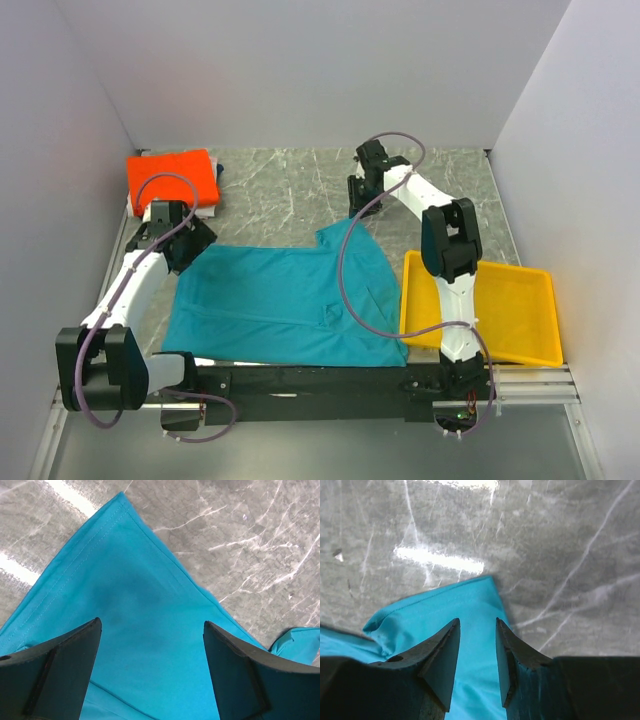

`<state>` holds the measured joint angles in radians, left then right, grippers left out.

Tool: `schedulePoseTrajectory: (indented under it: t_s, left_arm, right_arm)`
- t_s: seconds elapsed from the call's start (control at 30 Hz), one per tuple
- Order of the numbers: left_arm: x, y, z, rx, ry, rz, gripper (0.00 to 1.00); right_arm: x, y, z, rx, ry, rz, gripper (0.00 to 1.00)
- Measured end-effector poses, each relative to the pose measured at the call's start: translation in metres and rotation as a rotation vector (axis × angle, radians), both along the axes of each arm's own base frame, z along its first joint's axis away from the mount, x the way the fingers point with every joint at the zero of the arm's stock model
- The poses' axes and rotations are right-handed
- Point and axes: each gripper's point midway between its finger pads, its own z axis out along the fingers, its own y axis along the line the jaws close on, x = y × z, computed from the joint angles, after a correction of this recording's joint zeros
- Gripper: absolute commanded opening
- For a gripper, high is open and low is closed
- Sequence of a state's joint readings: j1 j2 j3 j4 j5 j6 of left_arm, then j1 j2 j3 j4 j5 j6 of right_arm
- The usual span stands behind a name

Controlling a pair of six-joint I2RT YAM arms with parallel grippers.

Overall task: Fold and stack the t-shirts
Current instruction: Fold the tshirt

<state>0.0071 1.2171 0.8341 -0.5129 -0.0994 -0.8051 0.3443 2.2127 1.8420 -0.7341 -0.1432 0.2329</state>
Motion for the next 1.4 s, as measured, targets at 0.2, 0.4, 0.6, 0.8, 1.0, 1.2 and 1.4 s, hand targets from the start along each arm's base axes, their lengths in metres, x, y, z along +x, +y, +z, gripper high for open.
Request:
schedulePoseTrajectory:
  t_s: [0.2,0.4,0.6,0.8,1.0,1.2,1.4]
  left_arm:
    - [0.002,0.0,0.0,0.009,0.006,-0.012,0.9]
    - [0.006,0.001,0.001,0.023,0.009,-0.029,0.91]
    - [0.005,0.004,-0.004,0.034,0.029,-0.036,0.89]
    - [0.009,0.014,-0.011,0.067,0.06,-0.037,0.83]
    - [0.013,0.034,-0.029,0.126,0.118,-0.018,0.66]
    - [0.031,0.05,-0.048,0.162,0.145,0.0,0.5]
    - [0.056,0.055,-0.06,0.185,0.141,-0.01,0.42]
  right_arm:
    - [0.007,0.001,-0.01,-0.007,-0.003,0.014,0.42]
    - [0.018,0.004,-0.022,-0.008,-0.011,0.018,0.41]
    - [0.018,0.003,-0.028,-0.017,-0.006,0.024,0.28]
    - [0.019,0.001,-0.028,-0.03,-0.011,0.022,0.0]
    - [0.019,-0.002,-0.031,-0.041,-0.012,0.014,0.0]
    - [0.013,-0.006,-0.031,-0.052,-0.02,0.008,0.0]
    - [0.007,-0.01,-0.031,-0.06,-0.016,0.007,0.0]
